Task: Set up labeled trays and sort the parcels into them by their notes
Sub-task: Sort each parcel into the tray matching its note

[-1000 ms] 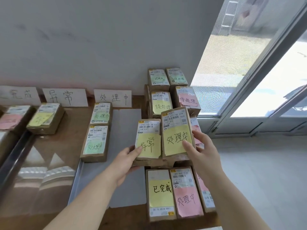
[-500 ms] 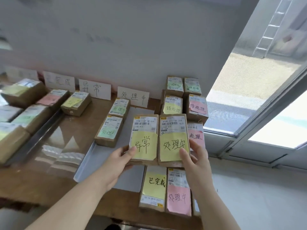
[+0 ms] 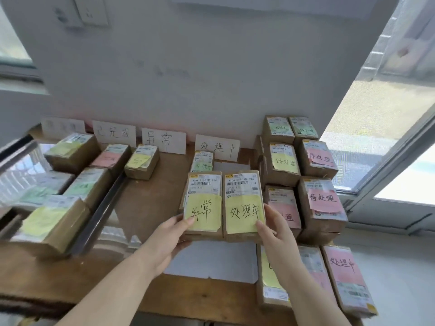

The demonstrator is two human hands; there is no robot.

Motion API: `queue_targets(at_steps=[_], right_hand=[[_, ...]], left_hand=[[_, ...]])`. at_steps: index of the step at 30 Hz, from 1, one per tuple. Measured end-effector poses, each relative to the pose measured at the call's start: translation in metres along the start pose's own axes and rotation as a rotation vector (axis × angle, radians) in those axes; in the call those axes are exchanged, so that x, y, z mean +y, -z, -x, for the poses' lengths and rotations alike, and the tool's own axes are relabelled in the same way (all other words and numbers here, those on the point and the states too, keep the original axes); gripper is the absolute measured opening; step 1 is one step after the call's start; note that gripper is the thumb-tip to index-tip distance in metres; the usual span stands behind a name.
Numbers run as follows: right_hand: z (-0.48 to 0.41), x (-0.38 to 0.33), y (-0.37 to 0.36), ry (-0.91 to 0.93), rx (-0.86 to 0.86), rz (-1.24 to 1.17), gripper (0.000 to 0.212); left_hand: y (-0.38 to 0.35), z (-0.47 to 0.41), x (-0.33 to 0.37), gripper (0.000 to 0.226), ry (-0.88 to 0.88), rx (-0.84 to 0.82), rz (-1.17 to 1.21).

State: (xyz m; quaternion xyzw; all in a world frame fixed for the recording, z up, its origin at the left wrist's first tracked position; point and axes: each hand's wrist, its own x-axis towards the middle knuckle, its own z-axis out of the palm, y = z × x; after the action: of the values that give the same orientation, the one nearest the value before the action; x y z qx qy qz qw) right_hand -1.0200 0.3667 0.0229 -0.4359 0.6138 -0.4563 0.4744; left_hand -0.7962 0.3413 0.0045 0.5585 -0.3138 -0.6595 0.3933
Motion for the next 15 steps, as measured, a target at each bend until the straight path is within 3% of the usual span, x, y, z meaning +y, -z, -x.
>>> queue_targets(at_steps=[8,15], right_hand=[[0.006,0.037,-0.111,-0.175,0.149,-0.161,0.039],[0.027,0.069,-0.150,-0.289,0.264,-0.118,0.032]], left_hand=[[0.110,-0.020,0.015,0.023,0.084,-0.033,-0.013],[0.171,-0.022,0.009,0.028,0.142,-0.056,-0.015]])
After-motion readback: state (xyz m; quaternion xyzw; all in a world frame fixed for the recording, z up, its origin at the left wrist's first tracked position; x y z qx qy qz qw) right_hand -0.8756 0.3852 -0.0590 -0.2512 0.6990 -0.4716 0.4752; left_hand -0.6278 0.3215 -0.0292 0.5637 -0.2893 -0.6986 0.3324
